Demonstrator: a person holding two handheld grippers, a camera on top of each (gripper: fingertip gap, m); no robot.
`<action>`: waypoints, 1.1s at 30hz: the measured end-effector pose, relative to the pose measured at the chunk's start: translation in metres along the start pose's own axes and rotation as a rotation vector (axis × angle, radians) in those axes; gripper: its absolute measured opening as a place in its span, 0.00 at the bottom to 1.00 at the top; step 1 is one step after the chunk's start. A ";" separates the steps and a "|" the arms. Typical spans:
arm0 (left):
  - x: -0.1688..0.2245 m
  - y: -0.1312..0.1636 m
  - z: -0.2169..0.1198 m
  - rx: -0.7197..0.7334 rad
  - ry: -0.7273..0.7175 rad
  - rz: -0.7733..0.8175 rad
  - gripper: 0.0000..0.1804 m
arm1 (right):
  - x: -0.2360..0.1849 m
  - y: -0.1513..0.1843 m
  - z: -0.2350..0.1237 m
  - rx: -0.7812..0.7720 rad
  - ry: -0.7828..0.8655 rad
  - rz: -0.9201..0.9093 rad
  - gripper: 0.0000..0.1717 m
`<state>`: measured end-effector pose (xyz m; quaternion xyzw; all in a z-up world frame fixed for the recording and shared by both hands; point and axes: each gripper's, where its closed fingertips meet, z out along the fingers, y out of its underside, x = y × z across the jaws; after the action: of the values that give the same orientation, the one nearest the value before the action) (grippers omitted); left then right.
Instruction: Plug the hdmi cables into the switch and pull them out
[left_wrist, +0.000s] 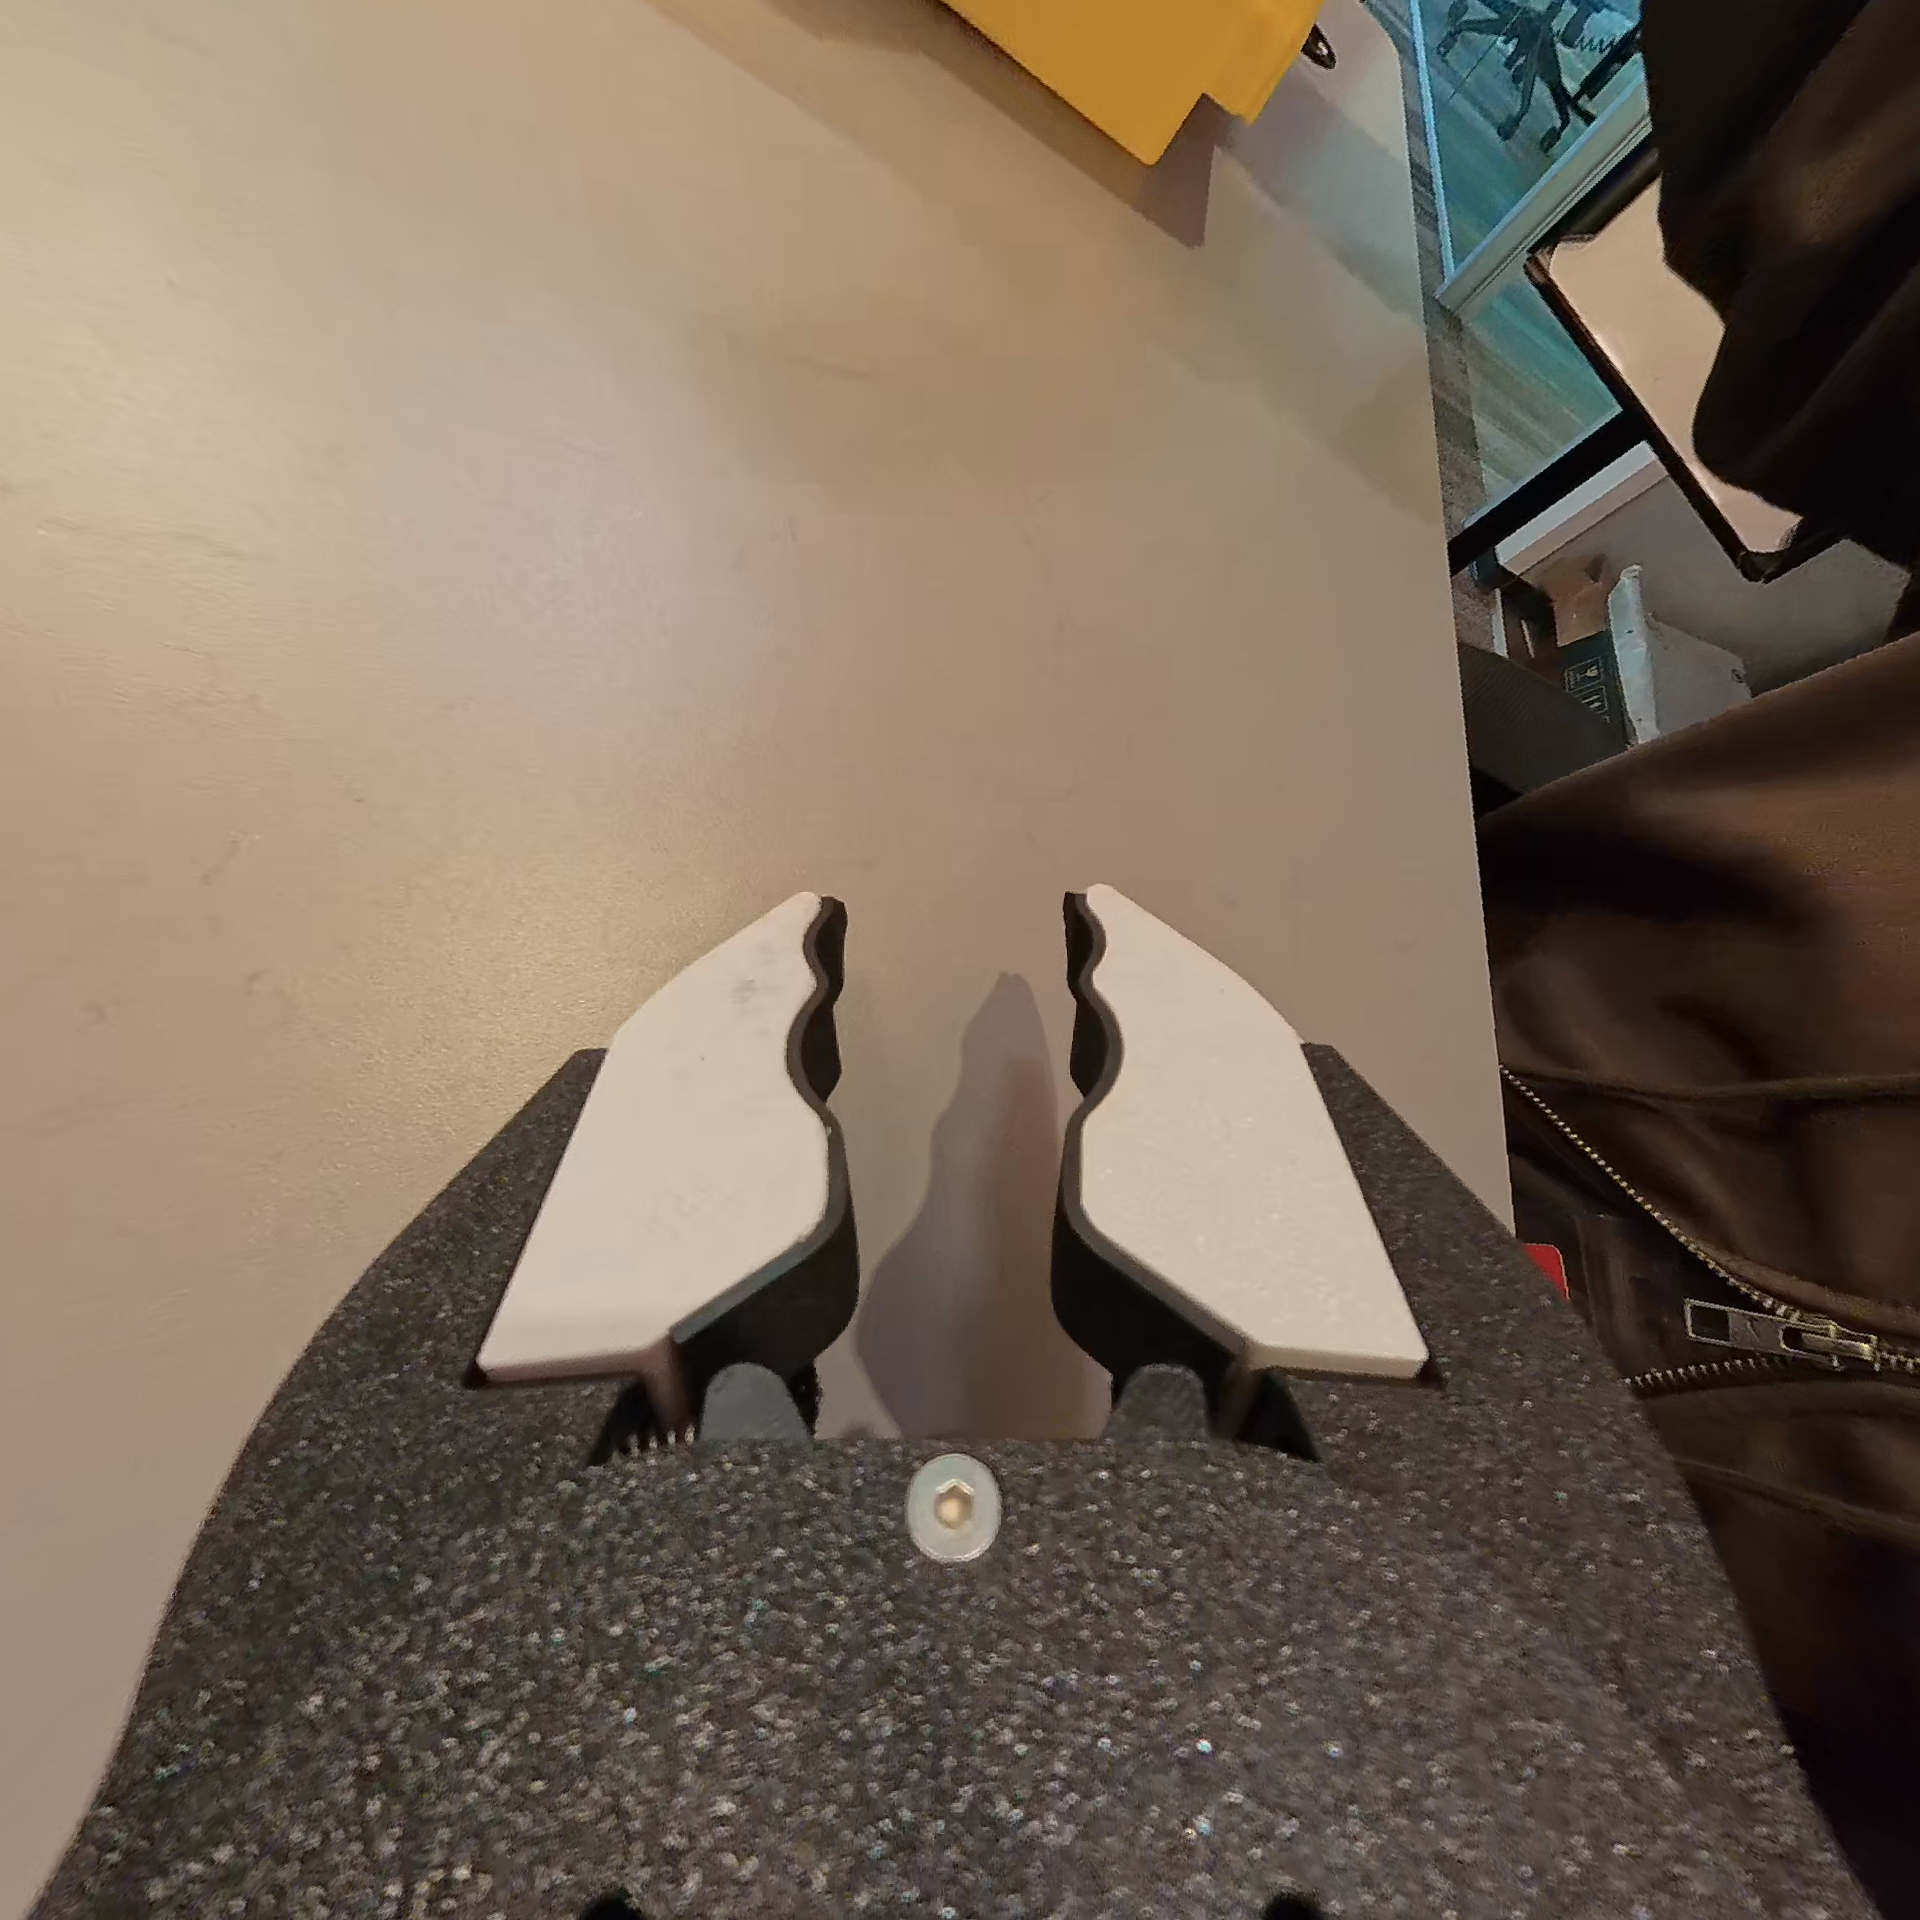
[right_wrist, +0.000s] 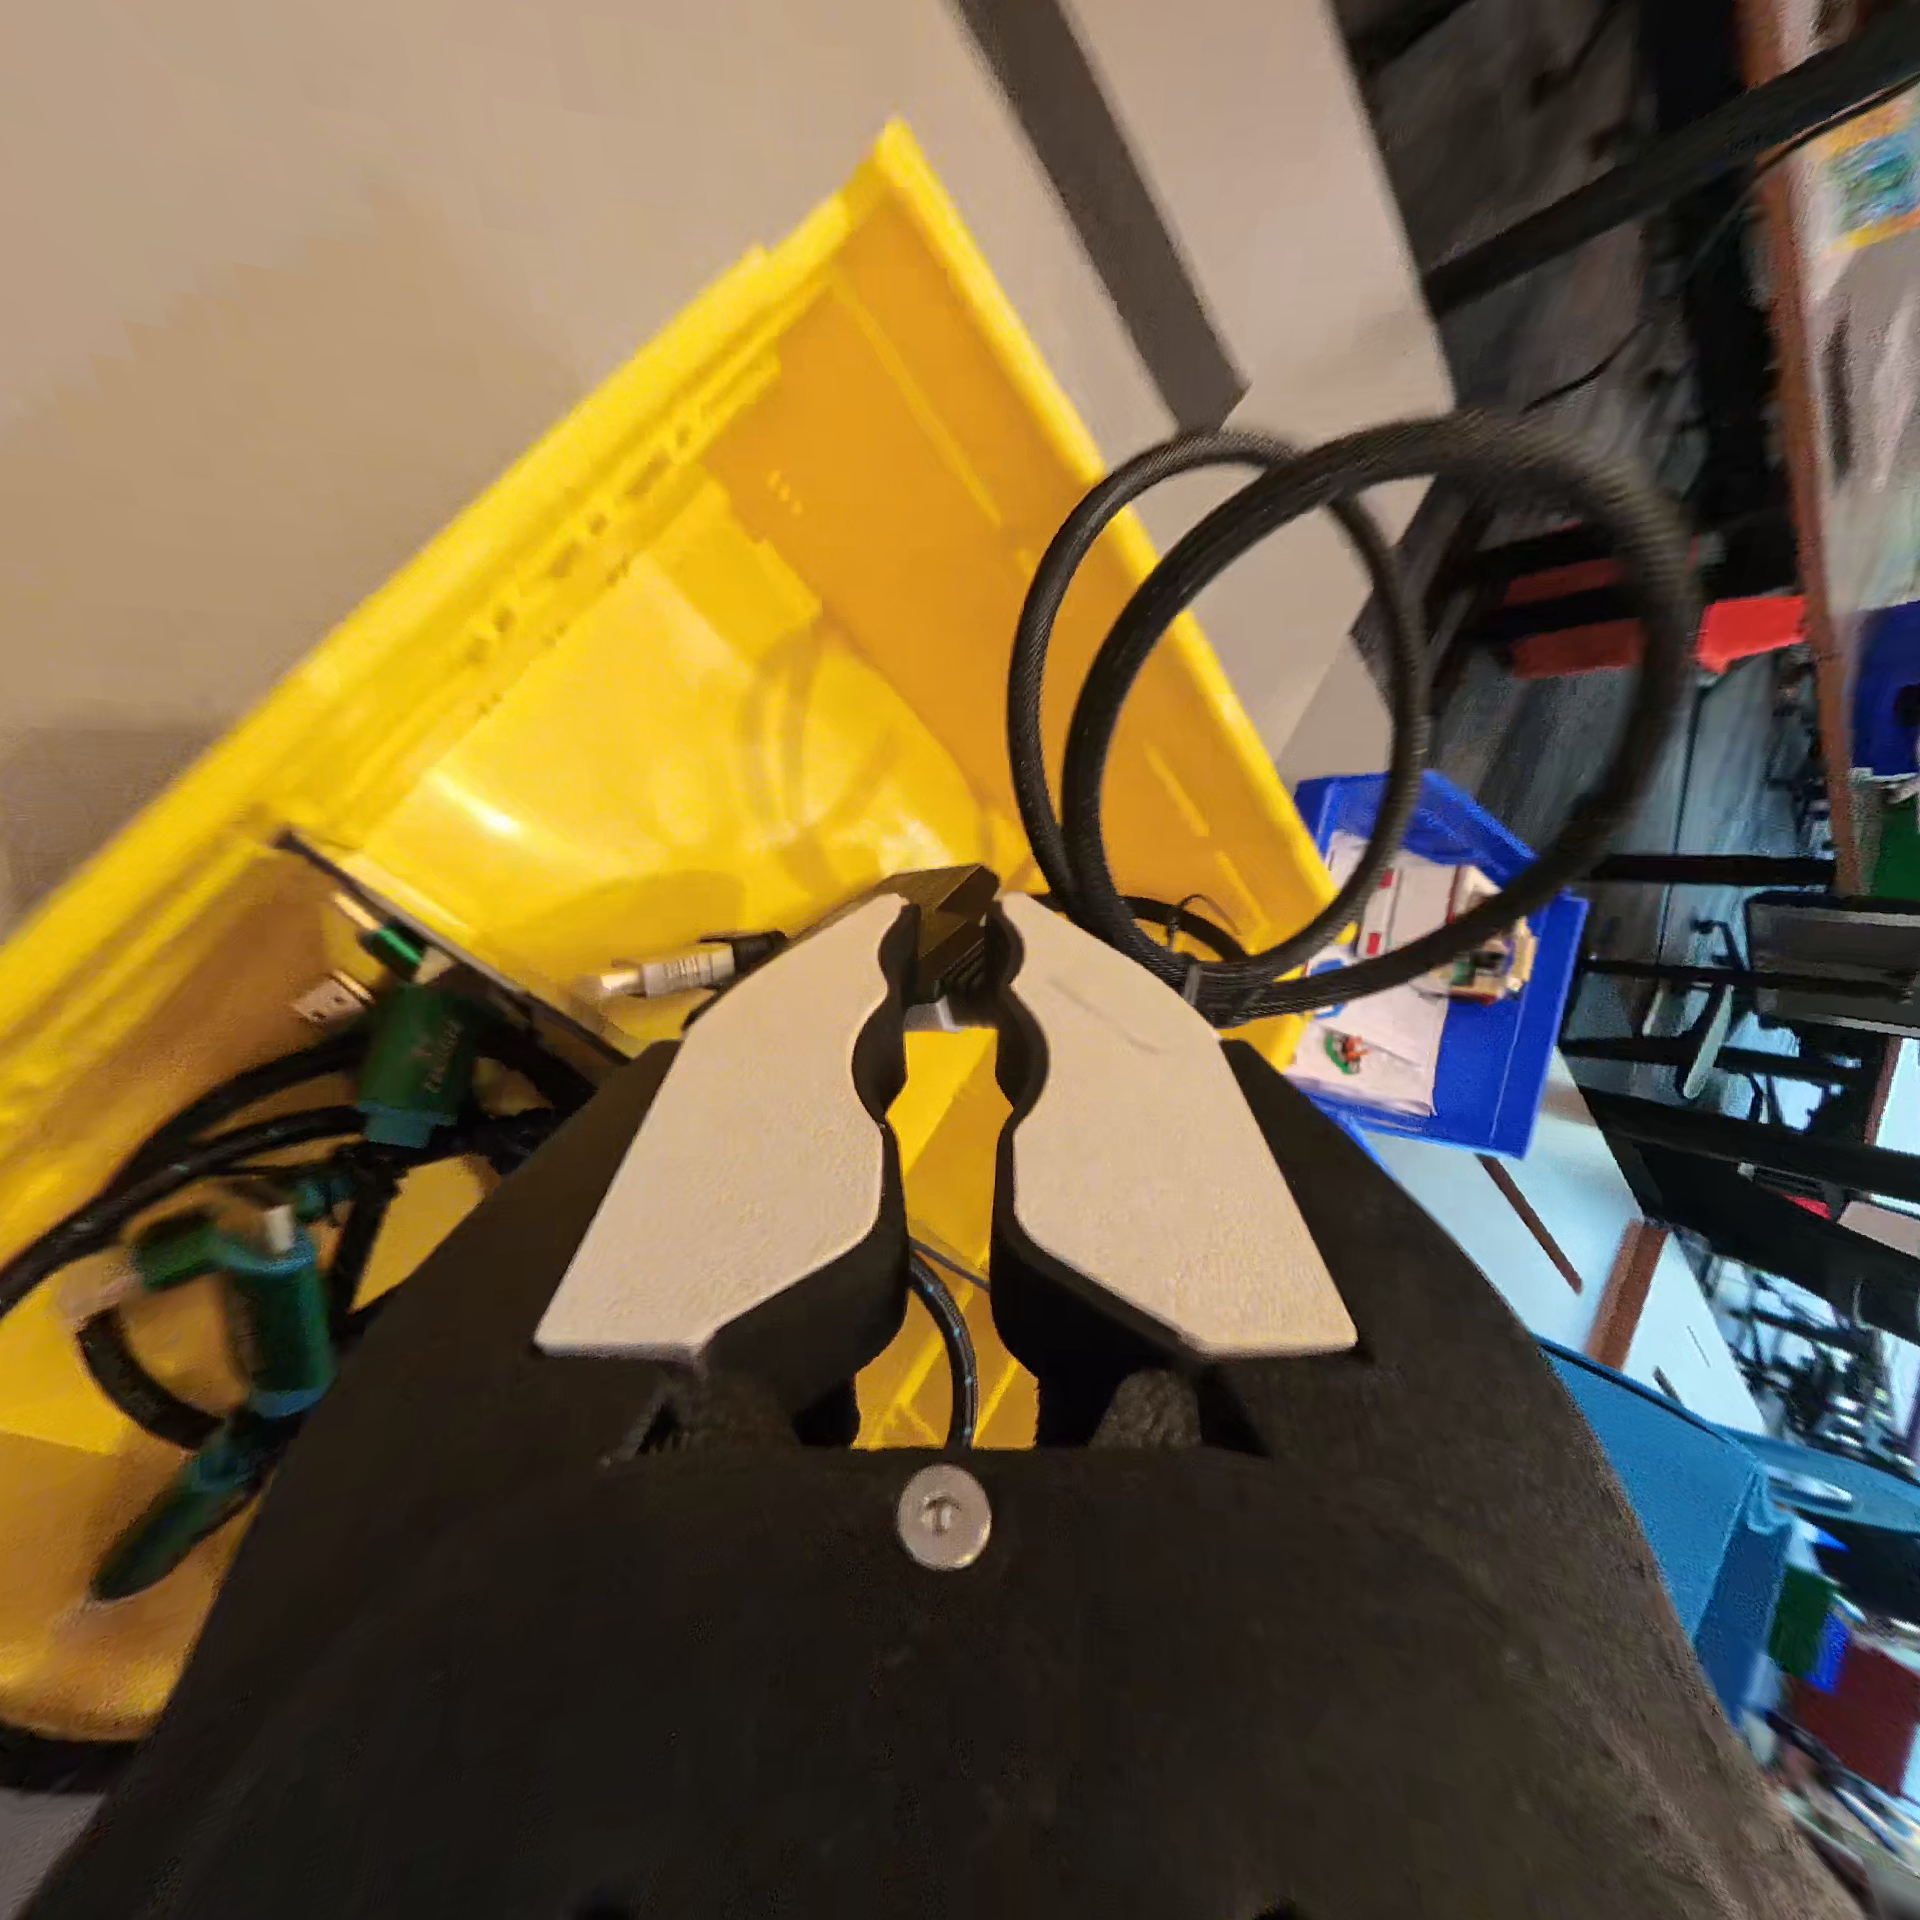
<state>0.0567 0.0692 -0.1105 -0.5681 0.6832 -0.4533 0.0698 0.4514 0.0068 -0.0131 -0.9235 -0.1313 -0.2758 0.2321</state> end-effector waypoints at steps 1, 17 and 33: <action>0.000 0.000 0.000 0.000 0.000 0.000 0.23 | 0.000 -0.007 -0.012 0.042 0.010 0.027 0.07; -0.023 -0.012 -0.013 0.091 -0.125 -0.018 0.24 | -0.134 -0.010 -0.115 0.414 0.032 0.425 0.19; 0.033 0.054 -0.210 0.796 -0.932 -0.101 0.24 | -0.159 0.029 -0.070 0.280 0.034 0.407 0.22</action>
<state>-0.1215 0.1518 -0.0125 -0.6686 0.3312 -0.3804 0.5465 0.3012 -0.0715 -0.0628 -0.8850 0.0244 -0.2177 0.4109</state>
